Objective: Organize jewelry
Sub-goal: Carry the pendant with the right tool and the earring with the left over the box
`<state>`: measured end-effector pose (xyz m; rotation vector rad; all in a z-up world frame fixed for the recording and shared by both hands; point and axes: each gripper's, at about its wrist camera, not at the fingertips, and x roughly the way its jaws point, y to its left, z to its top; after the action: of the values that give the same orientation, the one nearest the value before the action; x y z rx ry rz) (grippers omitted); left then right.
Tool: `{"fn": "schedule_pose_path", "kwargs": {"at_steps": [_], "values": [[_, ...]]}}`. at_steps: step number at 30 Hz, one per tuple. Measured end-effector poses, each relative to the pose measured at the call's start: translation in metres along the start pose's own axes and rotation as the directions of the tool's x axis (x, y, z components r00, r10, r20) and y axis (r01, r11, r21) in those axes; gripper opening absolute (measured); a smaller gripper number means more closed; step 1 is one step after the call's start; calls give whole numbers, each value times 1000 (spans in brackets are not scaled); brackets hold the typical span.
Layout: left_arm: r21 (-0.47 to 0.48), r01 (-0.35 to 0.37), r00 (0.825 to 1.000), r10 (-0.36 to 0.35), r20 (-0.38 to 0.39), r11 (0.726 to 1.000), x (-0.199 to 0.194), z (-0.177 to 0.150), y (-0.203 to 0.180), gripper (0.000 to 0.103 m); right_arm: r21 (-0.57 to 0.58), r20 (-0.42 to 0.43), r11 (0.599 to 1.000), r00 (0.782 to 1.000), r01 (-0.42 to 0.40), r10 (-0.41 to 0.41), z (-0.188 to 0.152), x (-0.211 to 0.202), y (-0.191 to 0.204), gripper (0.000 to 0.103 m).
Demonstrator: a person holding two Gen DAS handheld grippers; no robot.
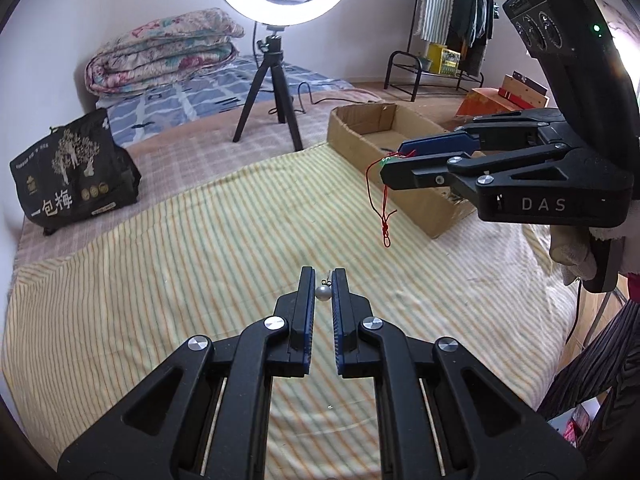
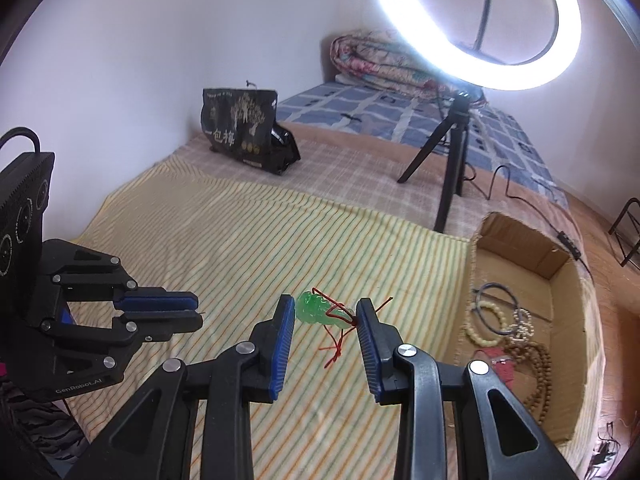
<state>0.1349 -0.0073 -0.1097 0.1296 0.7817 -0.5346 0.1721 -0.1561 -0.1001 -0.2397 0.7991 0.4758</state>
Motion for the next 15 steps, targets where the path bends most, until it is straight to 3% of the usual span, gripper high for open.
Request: {"fn": "schedule_pose_path", "kwargs": {"at_steps": [15], "values": [[-53, 48, 997, -45, 66, 997, 4, 49, -41, 6, 83, 55, 994, 996, 65, -69, -17, -51, -53, 32]]}}
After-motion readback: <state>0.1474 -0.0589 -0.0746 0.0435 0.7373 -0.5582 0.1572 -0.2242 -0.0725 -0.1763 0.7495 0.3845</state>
